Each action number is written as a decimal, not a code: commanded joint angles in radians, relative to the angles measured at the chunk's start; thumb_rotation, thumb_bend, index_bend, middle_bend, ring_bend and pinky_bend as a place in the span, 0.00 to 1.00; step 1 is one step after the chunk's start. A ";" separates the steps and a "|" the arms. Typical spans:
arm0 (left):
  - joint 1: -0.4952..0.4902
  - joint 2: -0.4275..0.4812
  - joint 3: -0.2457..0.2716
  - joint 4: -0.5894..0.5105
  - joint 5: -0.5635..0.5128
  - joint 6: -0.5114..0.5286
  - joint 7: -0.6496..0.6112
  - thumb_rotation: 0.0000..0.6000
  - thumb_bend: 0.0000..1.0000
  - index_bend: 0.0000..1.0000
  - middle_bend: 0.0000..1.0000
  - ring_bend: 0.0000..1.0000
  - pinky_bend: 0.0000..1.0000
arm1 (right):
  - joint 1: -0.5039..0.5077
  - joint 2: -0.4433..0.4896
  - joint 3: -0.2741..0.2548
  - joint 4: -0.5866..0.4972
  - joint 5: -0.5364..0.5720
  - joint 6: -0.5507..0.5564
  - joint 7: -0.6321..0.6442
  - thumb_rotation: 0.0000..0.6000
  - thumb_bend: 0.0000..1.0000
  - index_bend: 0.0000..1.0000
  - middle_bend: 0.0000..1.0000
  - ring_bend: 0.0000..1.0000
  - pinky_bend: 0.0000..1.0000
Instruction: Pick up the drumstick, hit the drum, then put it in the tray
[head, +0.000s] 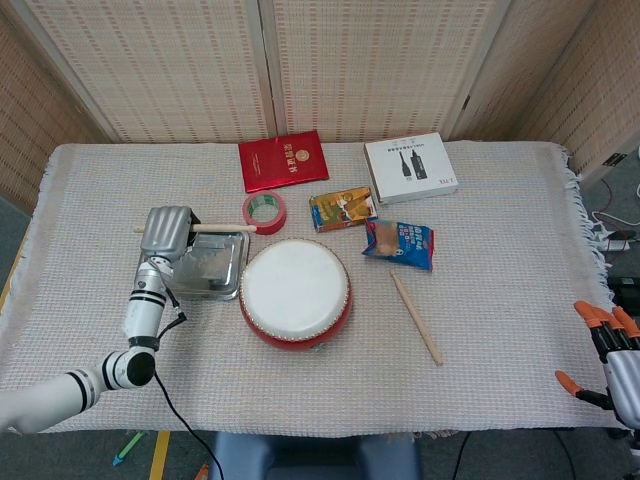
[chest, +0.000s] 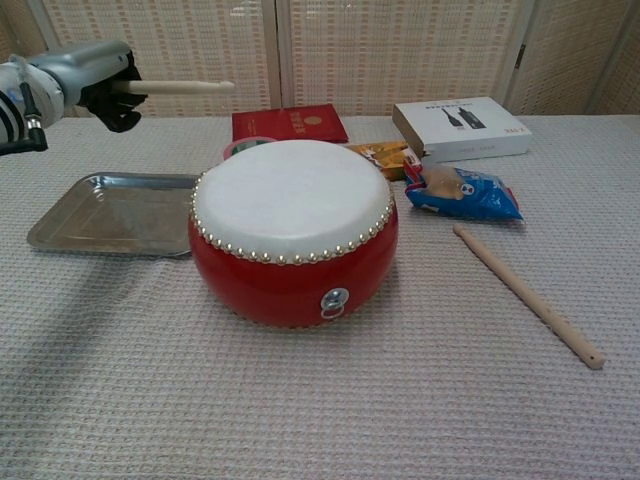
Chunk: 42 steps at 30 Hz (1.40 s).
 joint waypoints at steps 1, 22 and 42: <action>-0.016 -0.064 -0.008 0.143 -0.054 -0.083 -0.049 1.00 0.76 1.00 1.00 0.93 1.00 | 0.003 -0.001 0.002 0.001 0.006 -0.007 0.002 1.00 0.18 0.00 0.08 0.00 0.00; -0.052 -0.204 0.054 0.392 -0.010 -0.209 -0.012 1.00 0.69 0.75 0.66 0.56 0.75 | 0.007 -0.005 0.010 0.002 0.030 -0.024 0.005 1.00 0.18 0.00 0.08 0.00 0.00; -0.073 -0.130 0.038 0.259 -0.161 -0.284 0.086 1.00 0.25 0.00 0.00 0.00 0.05 | -0.003 -0.009 0.012 0.009 0.023 0.001 0.015 1.00 0.18 0.00 0.08 0.00 0.00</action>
